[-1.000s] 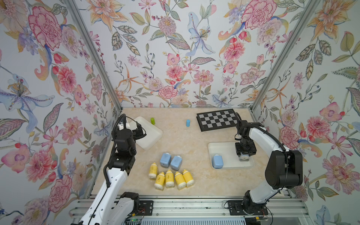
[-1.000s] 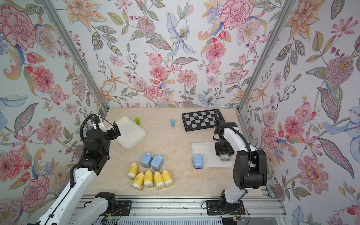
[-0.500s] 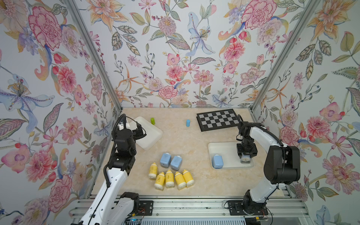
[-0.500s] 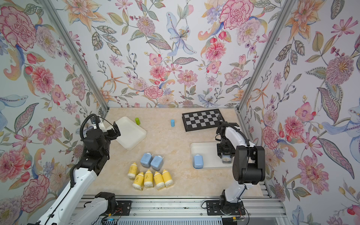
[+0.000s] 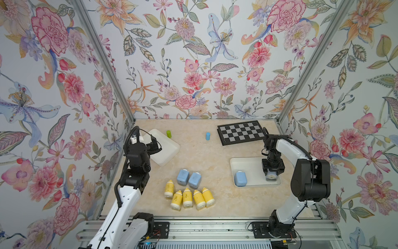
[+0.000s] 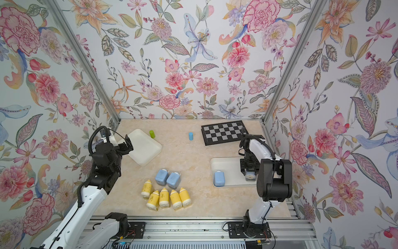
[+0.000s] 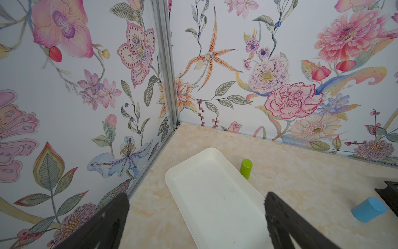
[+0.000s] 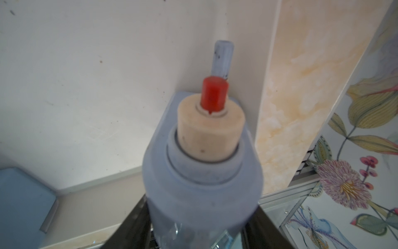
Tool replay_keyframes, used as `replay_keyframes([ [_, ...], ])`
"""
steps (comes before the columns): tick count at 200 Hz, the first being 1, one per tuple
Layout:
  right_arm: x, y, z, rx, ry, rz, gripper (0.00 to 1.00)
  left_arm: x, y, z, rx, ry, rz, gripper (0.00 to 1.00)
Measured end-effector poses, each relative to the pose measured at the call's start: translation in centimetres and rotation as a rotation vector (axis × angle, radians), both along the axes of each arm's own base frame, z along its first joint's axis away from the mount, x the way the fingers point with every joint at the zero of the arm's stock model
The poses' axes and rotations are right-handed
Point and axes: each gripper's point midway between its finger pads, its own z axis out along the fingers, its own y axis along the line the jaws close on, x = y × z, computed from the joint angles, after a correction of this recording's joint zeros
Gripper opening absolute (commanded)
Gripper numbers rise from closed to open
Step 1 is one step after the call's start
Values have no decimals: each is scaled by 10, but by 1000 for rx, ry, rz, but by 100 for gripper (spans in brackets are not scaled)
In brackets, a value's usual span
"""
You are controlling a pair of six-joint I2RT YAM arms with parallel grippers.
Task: Place the pencil sharpeners by color into the storage box
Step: Place the pencil sharpener in the storage box.
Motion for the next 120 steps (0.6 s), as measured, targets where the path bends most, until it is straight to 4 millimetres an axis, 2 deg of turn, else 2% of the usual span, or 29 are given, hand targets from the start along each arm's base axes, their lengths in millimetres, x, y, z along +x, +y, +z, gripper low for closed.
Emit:
replay_keyframes([
  [120,-3,-8,-5,-30,41,-22,72,0,0,0,0,0,0,100],
])
